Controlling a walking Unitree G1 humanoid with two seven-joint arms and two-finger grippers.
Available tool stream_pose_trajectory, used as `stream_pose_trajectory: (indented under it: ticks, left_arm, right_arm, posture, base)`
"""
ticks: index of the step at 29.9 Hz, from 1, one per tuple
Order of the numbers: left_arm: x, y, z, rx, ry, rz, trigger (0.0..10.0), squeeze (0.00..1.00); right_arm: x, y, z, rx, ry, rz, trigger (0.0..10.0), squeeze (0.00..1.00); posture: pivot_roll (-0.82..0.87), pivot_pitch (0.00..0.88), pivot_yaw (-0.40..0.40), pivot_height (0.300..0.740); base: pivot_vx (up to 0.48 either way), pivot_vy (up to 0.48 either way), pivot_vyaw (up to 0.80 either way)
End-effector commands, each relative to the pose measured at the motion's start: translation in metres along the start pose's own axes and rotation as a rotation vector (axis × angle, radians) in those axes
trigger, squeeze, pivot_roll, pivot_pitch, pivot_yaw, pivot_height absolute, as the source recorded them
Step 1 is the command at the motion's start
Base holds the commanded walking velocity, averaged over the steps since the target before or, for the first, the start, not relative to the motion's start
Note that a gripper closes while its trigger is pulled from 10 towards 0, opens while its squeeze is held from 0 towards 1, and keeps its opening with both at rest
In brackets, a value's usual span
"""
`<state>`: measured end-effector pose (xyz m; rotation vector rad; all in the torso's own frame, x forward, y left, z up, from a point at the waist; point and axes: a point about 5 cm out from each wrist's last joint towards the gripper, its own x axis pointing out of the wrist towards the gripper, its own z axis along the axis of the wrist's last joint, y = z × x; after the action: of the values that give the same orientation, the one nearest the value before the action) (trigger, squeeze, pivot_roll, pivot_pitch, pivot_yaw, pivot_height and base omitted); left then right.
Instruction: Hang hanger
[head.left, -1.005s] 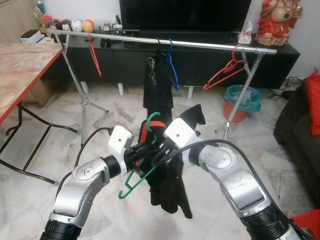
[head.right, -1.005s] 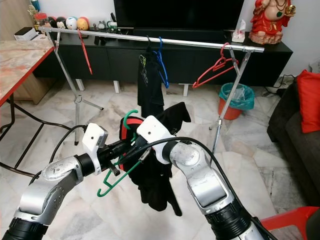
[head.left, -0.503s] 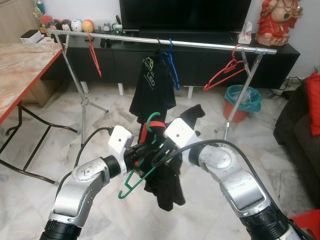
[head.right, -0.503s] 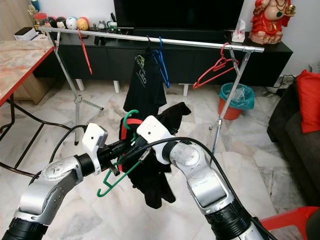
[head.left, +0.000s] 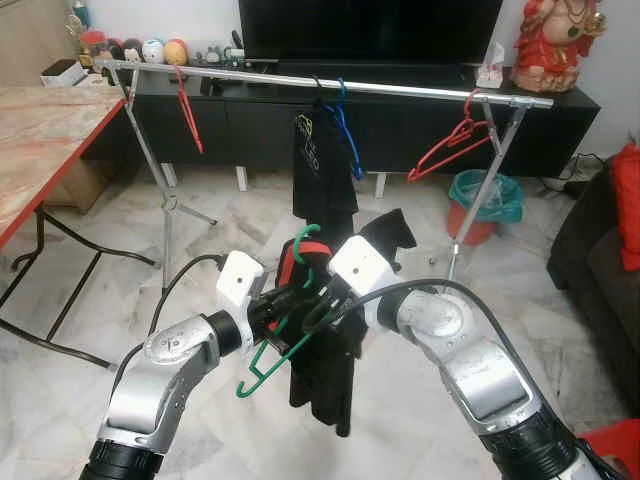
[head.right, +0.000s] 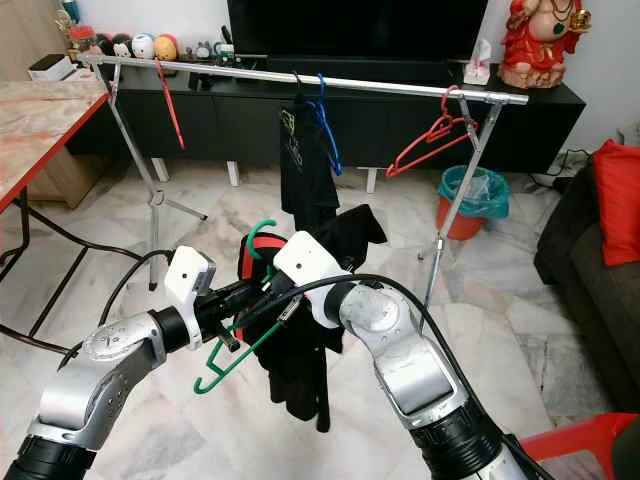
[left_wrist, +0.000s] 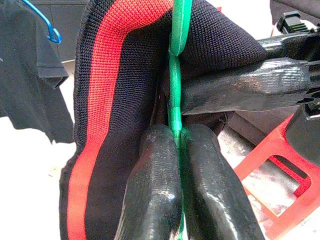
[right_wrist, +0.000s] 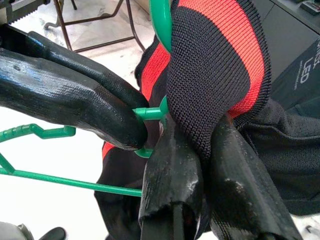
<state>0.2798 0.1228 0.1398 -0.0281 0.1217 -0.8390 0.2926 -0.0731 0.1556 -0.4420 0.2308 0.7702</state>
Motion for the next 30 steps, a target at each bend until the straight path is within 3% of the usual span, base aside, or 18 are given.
stream_pose_trajectory:
  ticks: [1, 30]
  left_arm:
    - [0.0036, -0.0069, 0.0076, 0.014, -0.028, -0.052, 10.0, 0.00]
    - [0.0037, -0.0073, 0.0081, 0.010, -0.030, -0.056, 10.0, 0.00]
  right_arm:
    - [0.0003, -0.0027, 0.0074, 0.000, -0.037, -0.004, 10.0, 0.00]
    - [-0.0017, -0.0066, 0.0086, -0.004, -0.036, -0.019, 10.0, 0.00]
  posture:
    - [-0.01, 0.000, -0.012, 0.740]
    - [-0.02, 0.000, -0.010, 0.740]
  base:
    - [0.000, 0.000, 0.00]
    - [0.000, 0.000, 0.00]
